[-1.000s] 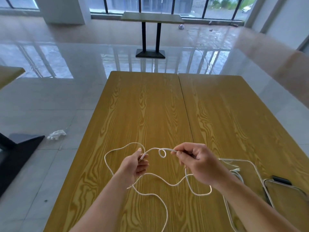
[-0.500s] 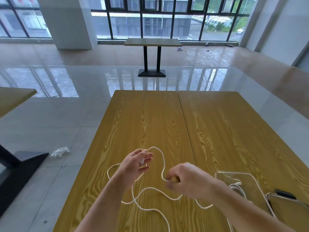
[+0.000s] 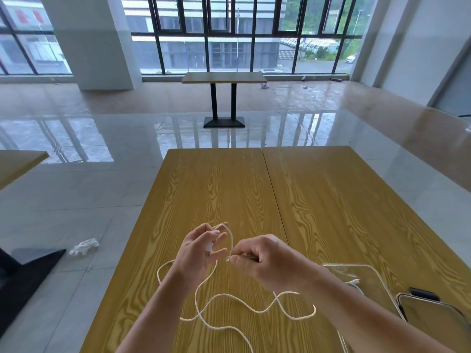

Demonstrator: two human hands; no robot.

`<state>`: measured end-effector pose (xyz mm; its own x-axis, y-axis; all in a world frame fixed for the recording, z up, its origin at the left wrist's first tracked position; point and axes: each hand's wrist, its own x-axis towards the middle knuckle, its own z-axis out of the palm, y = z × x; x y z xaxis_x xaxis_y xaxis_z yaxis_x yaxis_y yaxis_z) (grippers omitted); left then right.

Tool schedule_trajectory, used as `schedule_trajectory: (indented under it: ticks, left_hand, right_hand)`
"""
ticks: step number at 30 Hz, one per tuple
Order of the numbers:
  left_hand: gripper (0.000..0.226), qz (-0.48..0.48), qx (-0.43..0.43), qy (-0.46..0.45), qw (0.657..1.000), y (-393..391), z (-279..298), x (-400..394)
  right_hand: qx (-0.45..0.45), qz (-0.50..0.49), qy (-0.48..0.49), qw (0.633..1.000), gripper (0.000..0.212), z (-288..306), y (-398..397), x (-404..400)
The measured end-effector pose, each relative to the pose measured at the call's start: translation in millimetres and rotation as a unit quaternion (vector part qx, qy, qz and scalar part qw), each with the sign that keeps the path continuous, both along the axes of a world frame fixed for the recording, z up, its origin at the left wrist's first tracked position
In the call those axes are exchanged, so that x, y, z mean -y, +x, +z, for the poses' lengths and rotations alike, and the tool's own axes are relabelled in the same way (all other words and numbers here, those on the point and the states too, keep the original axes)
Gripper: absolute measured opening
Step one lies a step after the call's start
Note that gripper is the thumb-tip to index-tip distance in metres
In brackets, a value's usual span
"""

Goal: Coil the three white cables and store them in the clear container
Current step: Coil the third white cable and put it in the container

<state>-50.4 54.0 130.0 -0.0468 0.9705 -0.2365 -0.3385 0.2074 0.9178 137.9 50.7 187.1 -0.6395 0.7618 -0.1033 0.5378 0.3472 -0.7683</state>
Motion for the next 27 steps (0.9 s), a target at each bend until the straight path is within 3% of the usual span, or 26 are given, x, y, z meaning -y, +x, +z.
schedule_trajectory:
  ticks: [5, 10, 20, 24, 27]
  left_hand:
    - [0.027, -0.029, 0.044, 0.015, 0.999, 10.8, 11.3, 1.5]
    - [0.015, -0.064, 0.065, 0.022, 0.996, 16.7, 12.1, 4.5]
    - [0.044, -0.132, 0.041, 0.013, 0.99, 25.5, 25.7, 19.4]
    - [0.026, -0.178, -0.004, 0.029, 0.984, 25.1, 29.8, 29.1]
    - [0.022, -0.208, 0.045, 0.004, 0.977, 19.8, 28.1, 34.7]
  right_hand:
    - [-0.053, 0.006, -0.029, 0.998, 0.021, 4.2, 2.7, -2.9]
    - [-0.109, -0.022, -0.056, 0.992, 0.025, 15.9, 5.9, -4.5]
    - [-0.131, -0.135, 0.159, 0.969, 0.013, 10.7, 5.6, -21.9]
    - [-0.129, -0.125, 0.172, 0.968, 0.01, 2.4, 5.4, -25.0]
    - [-0.128, -0.102, 0.198, 0.966, 0.01, -0.2, 4.2, -23.5]
